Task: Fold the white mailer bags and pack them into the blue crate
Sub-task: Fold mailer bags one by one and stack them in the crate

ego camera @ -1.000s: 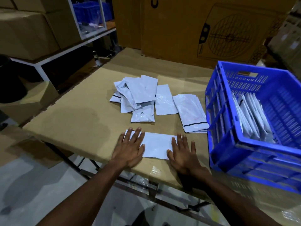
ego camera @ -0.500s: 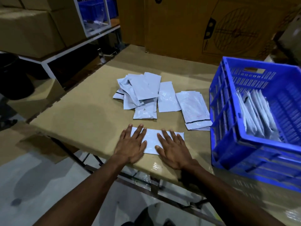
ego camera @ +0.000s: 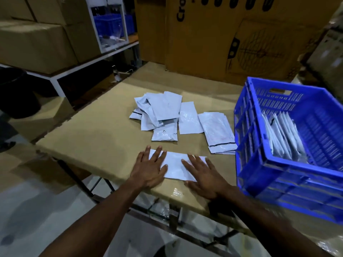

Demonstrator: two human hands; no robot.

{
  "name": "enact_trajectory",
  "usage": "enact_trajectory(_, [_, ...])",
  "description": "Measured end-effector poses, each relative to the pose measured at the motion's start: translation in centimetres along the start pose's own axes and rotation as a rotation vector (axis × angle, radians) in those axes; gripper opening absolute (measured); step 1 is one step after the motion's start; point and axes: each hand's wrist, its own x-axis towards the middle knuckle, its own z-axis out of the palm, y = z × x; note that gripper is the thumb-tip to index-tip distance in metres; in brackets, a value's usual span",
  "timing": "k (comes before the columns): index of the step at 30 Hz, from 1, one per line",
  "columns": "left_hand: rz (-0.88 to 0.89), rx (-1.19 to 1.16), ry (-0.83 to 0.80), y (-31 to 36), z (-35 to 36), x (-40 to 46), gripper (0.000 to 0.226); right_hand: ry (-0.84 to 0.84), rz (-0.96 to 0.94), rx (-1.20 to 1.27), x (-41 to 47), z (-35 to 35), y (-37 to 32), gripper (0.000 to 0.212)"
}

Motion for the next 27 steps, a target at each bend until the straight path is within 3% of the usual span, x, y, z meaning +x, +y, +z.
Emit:
enact_trajectory(2, [0.011, -0.031, 0.011, -0.1, -0.1, -0.2, 0.093, 0.029, -0.104, 0.077, 0.3, 0.4, -0.1, 0.062])
enact_trajectory(5, [0.097, -0.098, 0.110, -0.2, -0.1, -1.2, 0.098, 0.064, -0.173, 0.038, 0.6, 0.9, -0.1, 0.058])
enact_trajectory(11, [0.142, -0.100, 0.310, 0.0, 0.6, -1.9, 0.063, 0.185, -0.062, 0.039, -0.6, -1.0, -2.0, 0.068])
enact_trajectory(16, [0.072, -0.127, 0.250, 0.3, 0.5, -1.5, 0.053, 0.311, -0.439, -0.277, -1.6, 0.9, -1.5, 0.052])
enact_trajectory(18, [0.074, -0.146, 0.240, 0.3, 0.5, -1.6, 0.055, 0.318, -0.497, -0.367, -1.5, 1.2, -1.1, 0.046])
enact_trajectory(24, [-0.026, -0.215, 0.298, 0.7, 0.6, -2.3, 0.069, 0.332, -0.345, -0.273, -0.3, -0.3, -0.2, 0.032])
enact_trajectory(27, [-0.156, -0.318, 0.374, 1.4, 0.6, -2.7, 0.088, 0.411, -0.266, -0.239, -0.3, -2.6, 0.1, 0.042])
